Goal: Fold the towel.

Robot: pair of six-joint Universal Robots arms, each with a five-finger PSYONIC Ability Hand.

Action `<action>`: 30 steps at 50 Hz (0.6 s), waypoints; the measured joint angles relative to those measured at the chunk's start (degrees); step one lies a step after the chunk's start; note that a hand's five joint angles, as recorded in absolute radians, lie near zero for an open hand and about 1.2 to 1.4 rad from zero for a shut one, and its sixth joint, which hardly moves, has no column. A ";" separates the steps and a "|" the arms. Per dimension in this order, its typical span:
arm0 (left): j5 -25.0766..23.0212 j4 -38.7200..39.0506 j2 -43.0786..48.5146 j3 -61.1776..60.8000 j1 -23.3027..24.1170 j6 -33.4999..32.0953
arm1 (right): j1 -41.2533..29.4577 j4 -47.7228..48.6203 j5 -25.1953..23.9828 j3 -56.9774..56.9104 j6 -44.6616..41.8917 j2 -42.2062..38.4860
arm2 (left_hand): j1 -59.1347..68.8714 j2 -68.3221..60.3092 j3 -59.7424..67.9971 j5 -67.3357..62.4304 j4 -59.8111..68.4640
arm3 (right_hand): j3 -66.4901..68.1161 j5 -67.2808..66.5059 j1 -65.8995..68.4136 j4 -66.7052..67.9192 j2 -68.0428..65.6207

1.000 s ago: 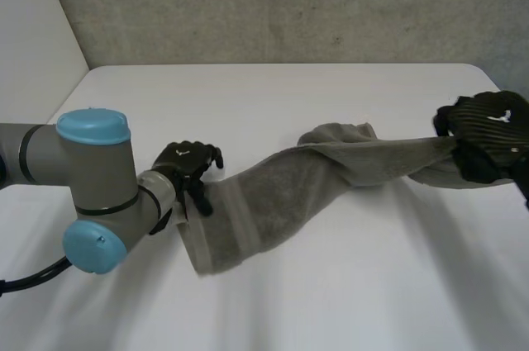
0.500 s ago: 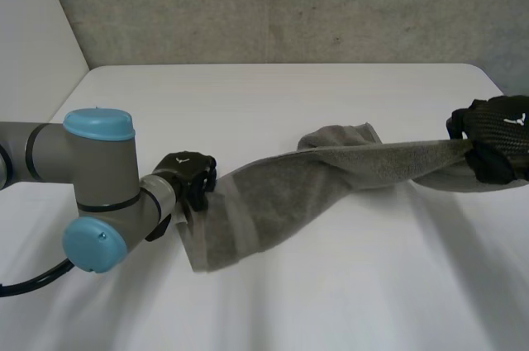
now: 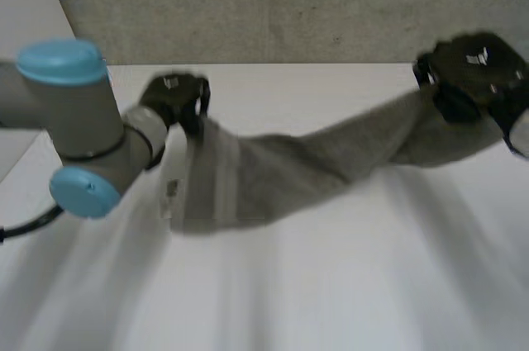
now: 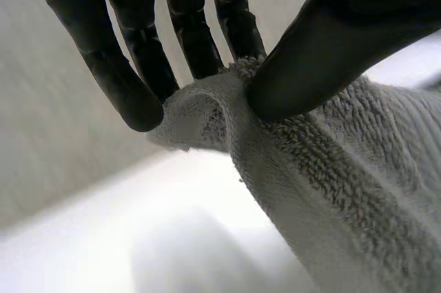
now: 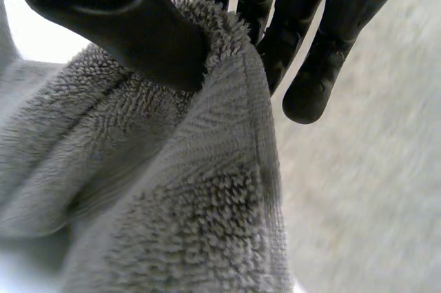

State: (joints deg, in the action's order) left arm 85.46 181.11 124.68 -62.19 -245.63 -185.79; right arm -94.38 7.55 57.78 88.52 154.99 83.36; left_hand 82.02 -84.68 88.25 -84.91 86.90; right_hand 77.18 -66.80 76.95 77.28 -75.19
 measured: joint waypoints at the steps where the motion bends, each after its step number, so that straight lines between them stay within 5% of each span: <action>1: 0.40 1.36 -1.19 1.14 0.03 0.25 | -1.13 1.29 0.85 -2.48 0.23 -1.04 | 0.22 0.00 0.01 0.00 0.00 | 0.01 0.00 0.00 0.00 0.00; 12: 3.69 24.07 -20.38 -8.53 -0.12 3.06 | -8.50 17.10 8.53 -13.39 8.77 -3.73 | 0.24 -0.16 0.06 0.00 0.00 | 0.05 -0.09 0.00 0.00 -0.01; 19: 3.01 25.27 -24.13 -20.99 -1.54 3.42 | -8.83 6.13 6.98 -11.23 9.08 -4.03 | 0.24 -0.54 0.14 -0.34 0.00 | 0.05 -0.11 0.00 0.00 -0.01; 30: -0.90 15.80 -21.00 -39.32 -7.22 1.27 | -8.16 -18.88 4.26 -0.67 -12.55 -5.26 | 0.46 -0.55 0.27 -0.34 0.00 | 0.11 -0.12 0.00 0.00 -0.01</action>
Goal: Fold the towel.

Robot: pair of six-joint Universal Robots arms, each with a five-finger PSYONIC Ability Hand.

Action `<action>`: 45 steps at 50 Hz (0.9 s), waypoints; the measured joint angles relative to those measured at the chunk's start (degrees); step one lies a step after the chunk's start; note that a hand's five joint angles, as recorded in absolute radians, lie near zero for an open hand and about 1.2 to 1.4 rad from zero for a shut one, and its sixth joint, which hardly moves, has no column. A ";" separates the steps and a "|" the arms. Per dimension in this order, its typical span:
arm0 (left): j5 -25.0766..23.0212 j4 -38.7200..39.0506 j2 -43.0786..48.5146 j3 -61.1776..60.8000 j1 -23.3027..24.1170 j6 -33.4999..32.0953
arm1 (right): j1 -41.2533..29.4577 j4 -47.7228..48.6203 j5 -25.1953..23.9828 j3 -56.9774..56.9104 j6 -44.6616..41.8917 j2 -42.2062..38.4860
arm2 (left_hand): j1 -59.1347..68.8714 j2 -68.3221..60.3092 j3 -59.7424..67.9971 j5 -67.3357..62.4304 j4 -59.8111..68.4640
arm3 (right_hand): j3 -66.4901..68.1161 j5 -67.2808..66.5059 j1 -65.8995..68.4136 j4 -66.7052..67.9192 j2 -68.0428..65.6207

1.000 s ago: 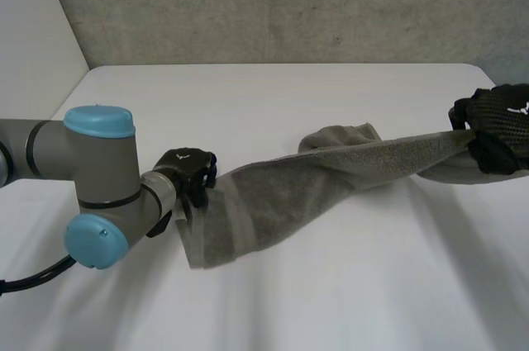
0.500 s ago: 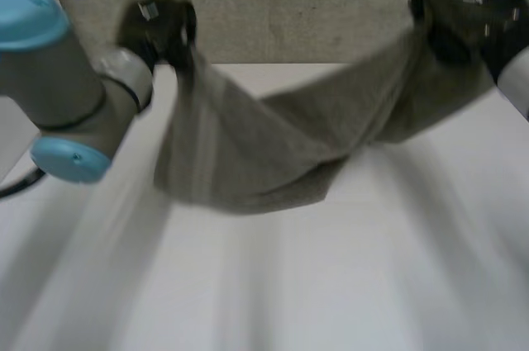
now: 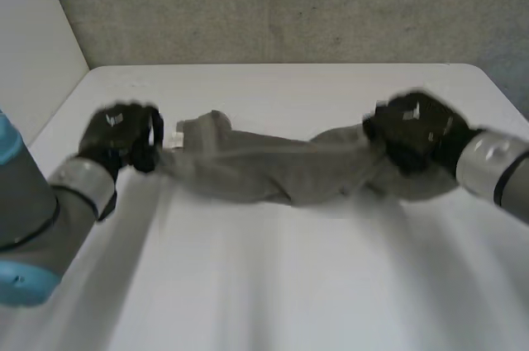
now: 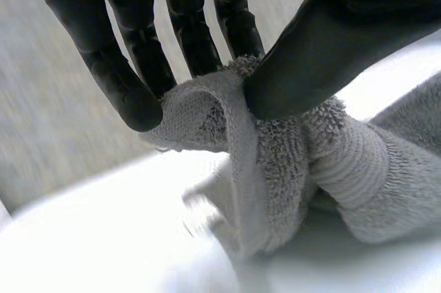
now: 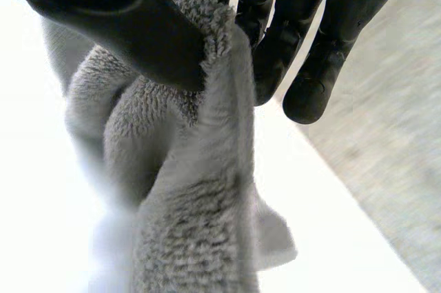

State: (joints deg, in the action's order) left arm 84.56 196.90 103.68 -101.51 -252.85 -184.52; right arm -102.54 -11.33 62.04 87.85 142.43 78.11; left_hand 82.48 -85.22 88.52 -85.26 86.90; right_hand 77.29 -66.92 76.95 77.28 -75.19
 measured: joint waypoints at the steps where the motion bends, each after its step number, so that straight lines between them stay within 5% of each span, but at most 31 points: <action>1: -0.45 -0.14 0.10 -1.62 -0.22 -1.02 | 0.20 -1.53 0.08 1.65 -2.34 0.12 | 0.00 0.00 0.00 0.00 0.00 | 0.00 0.00 0.00 0.00 0.00; 7: -1.87 -0.43 0.30 -8.20 -0.51 -7.57 | 1.50 -6.92 0.12 9.19 -9.72 1.00 | 0.00 0.00 0.02 0.00 0.00 | 0.01 0.00 0.00 0.00 0.00; 13: -1.89 -0.37 -0.62 -10.74 0.29 -12.36 | 3.04 -6.78 -0.37 14.58 -10.26 1.69 | -42.18 44.58 -47.06 44.23 -46.39 | 0.02 0.00 0.00 0.00 0.00; 20: -1.53 -0.19 -2.18 -9.31 1.45 -13.07 | 3.57 -2.59 -0.52 17.72 -8.88 1.81 | -61.07 63.27 -68.04 65.60 -65.66 | 0.02 0.00 0.00 0.00 0.00; 35: 0.87 -0.13 10.89 3.06 3.35 -13.04 | 4.81 3.13 -0.29 20.19 -6.37 1.21 | -61.42 64.17 -67.73 64.23 -66.04 | 0.03 0.00 0.00 0.00 0.00; 45: 2.90 -4.91 15.82 6.62 2.92 -13.04 | 7.49 3.14 -0.31 19.98 -2.77 1.28 | -47.62 50.36 -53.53 50.15 -52.03 | 0.03 0.00 0.00 0.00 0.00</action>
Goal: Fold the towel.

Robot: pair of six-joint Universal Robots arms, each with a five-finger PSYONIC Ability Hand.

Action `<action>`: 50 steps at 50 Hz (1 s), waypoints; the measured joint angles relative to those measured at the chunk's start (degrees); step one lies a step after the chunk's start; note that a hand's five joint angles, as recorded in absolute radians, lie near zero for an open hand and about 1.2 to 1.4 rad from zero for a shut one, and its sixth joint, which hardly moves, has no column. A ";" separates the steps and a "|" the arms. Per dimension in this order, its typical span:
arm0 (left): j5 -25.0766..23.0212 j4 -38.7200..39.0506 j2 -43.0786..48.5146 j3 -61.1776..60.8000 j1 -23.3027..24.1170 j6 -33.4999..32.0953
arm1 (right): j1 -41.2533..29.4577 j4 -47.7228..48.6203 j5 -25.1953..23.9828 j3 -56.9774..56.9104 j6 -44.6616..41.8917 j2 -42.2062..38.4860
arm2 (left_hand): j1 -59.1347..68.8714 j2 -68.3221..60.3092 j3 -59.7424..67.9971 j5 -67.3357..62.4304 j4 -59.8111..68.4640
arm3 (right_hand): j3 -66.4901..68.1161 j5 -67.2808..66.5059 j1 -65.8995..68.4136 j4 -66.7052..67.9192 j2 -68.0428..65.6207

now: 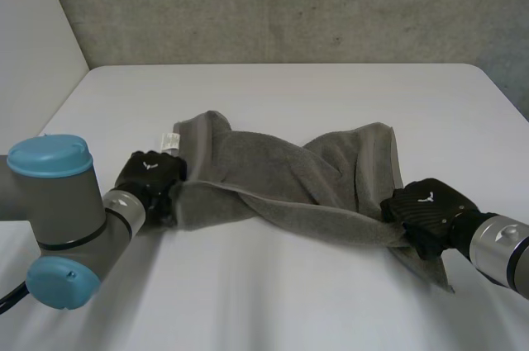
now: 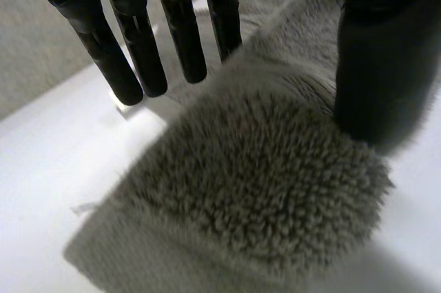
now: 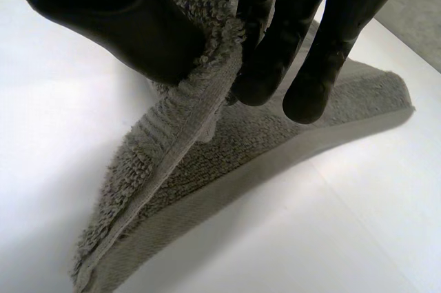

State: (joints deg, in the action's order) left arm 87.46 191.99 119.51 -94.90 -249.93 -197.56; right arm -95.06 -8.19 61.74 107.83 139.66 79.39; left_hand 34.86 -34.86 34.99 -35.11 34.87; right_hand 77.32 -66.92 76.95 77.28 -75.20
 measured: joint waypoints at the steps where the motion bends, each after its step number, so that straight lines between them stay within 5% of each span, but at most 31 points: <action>1: 0.10 -0.69 0.08 0.03 -0.02 0.00 | 0.29 -0.02 0.00 -0.07 0.47 0.01 | 2.03 -2.07 1.73 -1.69 1.72 | 0.00 0.00 0.00 0.00 0.00; 10: 0.38 -2.63 -0.47 -0.04 -0.77 0.28 | 1.07 -0.10 0.08 0.10 1.89 -0.07 | 35.27 -36.37 36.33 -35.28 36.53 | 0.00 0.00 0.00 0.00 0.00; 16: 0.28 -2.38 -1.22 -0.61 -1.70 0.70 | 1.17 0.06 -0.06 1.13 3.32 -0.33 | 46.85 -50.55 51.48 -49.17 50.69 | -26.15 26.15 -26.51 -25.96 24.11; 27: 0.15 -2.13 -4.25 -1.86 -2.72 0.74 | 6.01 -0.48 -1.47 2.70 8.25 0.21 | 46.88 -51.99 53.20 -50.15 52.06 | -31.59 32.10 -31.88 -31.30 28.53; 44: -0.07 -2.19 -8.60 -3.85 -3.29 0.68 | 14.72 1.82 -12.53 11.64 19.09 1.35 | 46.88 -51.99 53.26 -50.60 52.06 | -33.47 34.25 -33.48 -33.23 30.57; 50: -0.22 -2.23 -8.90 -3.94 -3.00 0.69 | 14.55 3.97 -12.19 13.00 20.05 1.53 | 46.88 -51.99 53.26 -50.60 52.06 | -15.92 16.20 -15.50 -16.02 13.83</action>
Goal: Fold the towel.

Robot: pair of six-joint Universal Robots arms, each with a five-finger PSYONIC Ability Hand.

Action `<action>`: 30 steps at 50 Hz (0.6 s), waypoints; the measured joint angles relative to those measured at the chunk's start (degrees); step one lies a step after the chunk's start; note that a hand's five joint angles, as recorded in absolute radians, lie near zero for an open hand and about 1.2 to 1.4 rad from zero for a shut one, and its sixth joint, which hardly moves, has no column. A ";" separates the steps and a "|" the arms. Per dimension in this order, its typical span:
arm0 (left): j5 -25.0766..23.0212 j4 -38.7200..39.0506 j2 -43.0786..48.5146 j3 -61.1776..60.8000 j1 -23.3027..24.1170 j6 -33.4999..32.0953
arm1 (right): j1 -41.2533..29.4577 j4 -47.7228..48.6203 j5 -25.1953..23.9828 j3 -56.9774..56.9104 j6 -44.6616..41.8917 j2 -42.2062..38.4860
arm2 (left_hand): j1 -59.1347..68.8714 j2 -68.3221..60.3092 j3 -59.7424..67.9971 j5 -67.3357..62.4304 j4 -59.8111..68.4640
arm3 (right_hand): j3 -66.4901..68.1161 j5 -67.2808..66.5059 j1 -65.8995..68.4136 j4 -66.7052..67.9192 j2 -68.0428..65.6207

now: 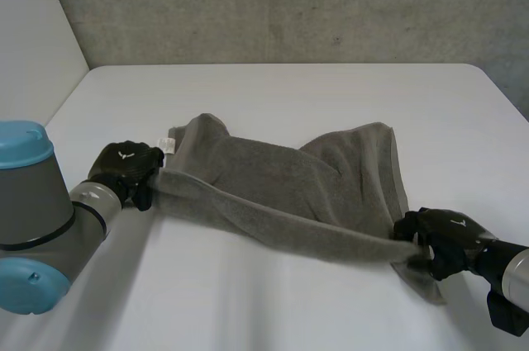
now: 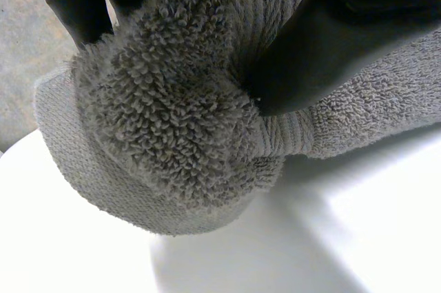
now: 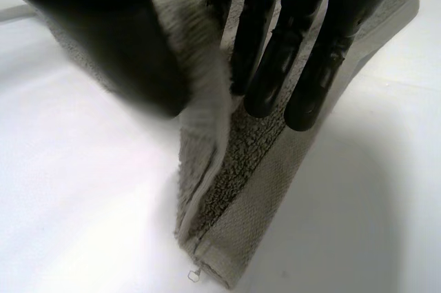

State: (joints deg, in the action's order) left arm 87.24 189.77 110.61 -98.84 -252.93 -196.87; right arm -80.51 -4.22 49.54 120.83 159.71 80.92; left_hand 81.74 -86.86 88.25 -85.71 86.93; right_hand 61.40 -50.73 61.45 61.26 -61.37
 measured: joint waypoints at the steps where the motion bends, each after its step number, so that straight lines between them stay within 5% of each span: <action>1: -0.09 -0.01 -0.22 0.00 -0.03 0.00 | -0.03 0.18 0.11 -0.09 0.13 0.18 | 0.00 0.00 0.00 0.00 0.00 | 6.66 -7.34 6.92 6.72 -6.53; 11: -0.46 0.10 -8.53 0.91 -0.78 0.18 | 0.02 -1.59 2.52 -9.04 -0.09 11.38 | 0.00 0.00 0.03 0.00 0.00 | 15.43 -15.34 14.89 15.72 -12.30; 20: -0.39 0.02 -22.53 5.17 -0.93 2.58 | 0.05 -9.84 3.37 -28.84 -0.40 26.45 | 0.00 0.00 0.16 0.00 0.00 | 15.57 -15.34 14.90 15.72 -12.30; 30: -0.42 -2.09 -20.98 10.92 -0.79 3.12 | -3.95 -21.54 5.07 -44.39 -8.66 16.51 | 0.25 -0.04 0.22 -0.41 0.00 | 15.83 -15.68 14.90 15.72 -12.31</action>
State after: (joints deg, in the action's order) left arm 86.82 187.67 89.63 -87.91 -253.72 -193.75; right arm -84.46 -25.77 54.61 76.43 151.05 97.43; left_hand 81.99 -86.90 88.47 -86.12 86.94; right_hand 77.22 -66.41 76.35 76.98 -73.67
